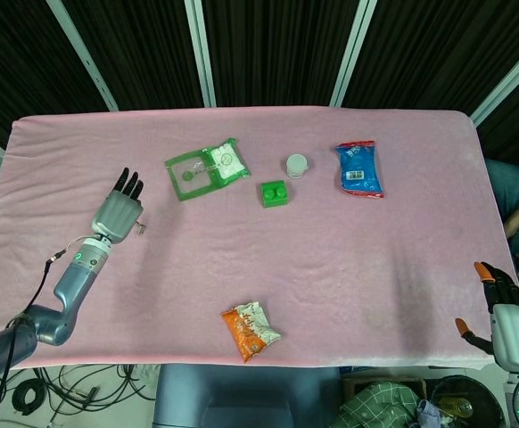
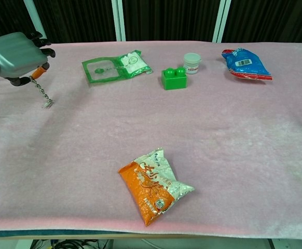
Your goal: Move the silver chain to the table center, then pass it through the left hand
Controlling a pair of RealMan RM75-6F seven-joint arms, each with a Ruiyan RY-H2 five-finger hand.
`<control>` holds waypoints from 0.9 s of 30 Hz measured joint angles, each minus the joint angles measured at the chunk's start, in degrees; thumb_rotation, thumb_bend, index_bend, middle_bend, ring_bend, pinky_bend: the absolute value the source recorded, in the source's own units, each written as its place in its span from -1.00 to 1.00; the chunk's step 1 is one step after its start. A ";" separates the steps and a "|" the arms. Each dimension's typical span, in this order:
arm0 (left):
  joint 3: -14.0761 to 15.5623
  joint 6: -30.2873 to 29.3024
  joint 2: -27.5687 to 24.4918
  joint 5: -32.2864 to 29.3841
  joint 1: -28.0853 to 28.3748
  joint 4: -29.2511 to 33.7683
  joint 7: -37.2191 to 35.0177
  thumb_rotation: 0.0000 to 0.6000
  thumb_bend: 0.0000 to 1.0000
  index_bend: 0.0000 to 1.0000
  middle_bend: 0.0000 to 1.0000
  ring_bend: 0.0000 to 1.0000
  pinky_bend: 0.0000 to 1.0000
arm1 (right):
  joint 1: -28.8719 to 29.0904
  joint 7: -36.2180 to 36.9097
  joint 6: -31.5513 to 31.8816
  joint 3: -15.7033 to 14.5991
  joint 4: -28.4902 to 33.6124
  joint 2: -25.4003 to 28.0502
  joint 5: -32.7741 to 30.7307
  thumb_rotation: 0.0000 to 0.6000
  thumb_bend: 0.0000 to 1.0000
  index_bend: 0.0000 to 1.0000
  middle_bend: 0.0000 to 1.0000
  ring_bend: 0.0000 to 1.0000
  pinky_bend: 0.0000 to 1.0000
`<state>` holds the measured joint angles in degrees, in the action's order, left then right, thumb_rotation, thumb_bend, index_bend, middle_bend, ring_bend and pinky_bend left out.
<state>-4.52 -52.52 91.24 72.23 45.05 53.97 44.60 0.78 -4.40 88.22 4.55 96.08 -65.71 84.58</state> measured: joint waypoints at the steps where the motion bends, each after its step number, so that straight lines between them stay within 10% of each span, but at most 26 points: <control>1: -0.01 0.03 0.06 0.01 0.03 0.00 0.00 1.00 -0.17 0.22 -0.73 -1.00 -1.00 | -0.01 -0.01 0.00 0.01 0.01 0.01 -0.04 1.00 -0.70 -0.90 -0.86 -0.82 -0.59; 27: 0.03 0.47 0.66 0.09 0.71 0.12 2.01 1.00 -0.17 0.22 -0.73 -1.00 -1.00 | -0.12 0.48 0.41 0.02 0.36 0.22 0.33 1.00 -0.70 -0.90 -0.86 -0.82 -0.59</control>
<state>-4.49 -52.04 91.90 72.31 45.76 54.10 46.61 0.66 -3.93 88.63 4.57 96.44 -65.49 84.91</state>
